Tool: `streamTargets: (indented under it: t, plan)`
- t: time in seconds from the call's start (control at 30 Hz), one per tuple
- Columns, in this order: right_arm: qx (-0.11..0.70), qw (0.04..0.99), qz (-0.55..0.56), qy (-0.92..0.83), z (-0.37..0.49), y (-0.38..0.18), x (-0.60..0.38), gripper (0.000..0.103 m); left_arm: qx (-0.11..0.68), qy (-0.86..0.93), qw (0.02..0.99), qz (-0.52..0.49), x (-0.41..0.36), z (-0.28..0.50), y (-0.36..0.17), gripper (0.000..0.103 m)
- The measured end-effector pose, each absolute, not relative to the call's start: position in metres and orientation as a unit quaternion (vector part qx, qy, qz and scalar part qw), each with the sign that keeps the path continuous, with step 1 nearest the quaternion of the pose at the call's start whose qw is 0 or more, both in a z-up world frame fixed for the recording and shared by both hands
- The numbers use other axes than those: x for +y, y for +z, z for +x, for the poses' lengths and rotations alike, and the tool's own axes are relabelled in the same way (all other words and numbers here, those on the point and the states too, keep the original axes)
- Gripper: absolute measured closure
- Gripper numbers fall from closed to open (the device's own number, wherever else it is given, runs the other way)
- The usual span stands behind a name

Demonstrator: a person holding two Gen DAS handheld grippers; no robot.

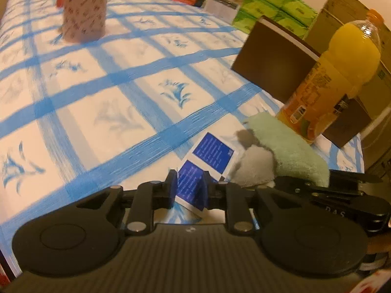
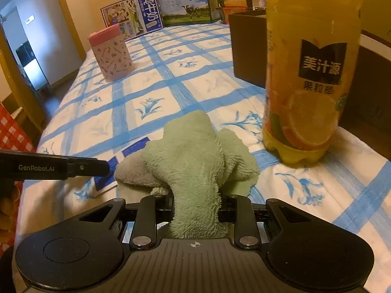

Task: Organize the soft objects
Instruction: 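Grasp the blue printed sachet with the left gripper while the right gripper holds the towel, then carry the blue sachet and green towel to the white box with both grippers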

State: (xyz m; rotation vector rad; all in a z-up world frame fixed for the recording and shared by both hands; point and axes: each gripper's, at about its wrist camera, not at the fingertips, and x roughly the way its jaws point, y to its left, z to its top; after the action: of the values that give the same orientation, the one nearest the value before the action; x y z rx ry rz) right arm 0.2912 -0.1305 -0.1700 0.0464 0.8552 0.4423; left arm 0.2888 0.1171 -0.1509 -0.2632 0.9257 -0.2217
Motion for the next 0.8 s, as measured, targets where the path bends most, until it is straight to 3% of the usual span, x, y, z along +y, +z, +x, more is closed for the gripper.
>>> streamTargets:
  t: [0.2, 0.37, 0.5, 0.57, 0.8]
  plan:
    - [0.417, 0.891, -0.05, 0.173, 0.292, -0.166, -0.128, 0.076, 0.454, -0.117, 0.876, -0.11, 0.113, 0.296, -0.151, 0.066]
    - [0.414, 0.89, -0.079, 0.172, 0.29, -0.171, -0.121, 0.076, 0.452, -0.118, 0.881, -0.067, 0.092, 0.297, -0.153, 0.062]
    - [0.411, 0.892, -0.076, 0.171, 0.289, -0.172, -0.121, 0.076, 0.453, -0.118, 0.877, -0.104, 0.096, 0.298, -0.153, 0.085]
    - [0.412, 0.892, -0.065, 0.173, 0.289, -0.172, -0.124, 0.076, 0.455, -0.127, 0.872, -0.127, 0.098, 0.299, -0.152, 0.092]
    - [0.413, 0.893, -0.046, 0.175, 0.29, -0.171, -0.128, 0.076, 0.453, -0.168, 0.856, -0.185, 0.088, 0.295, -0.153, 0.093]
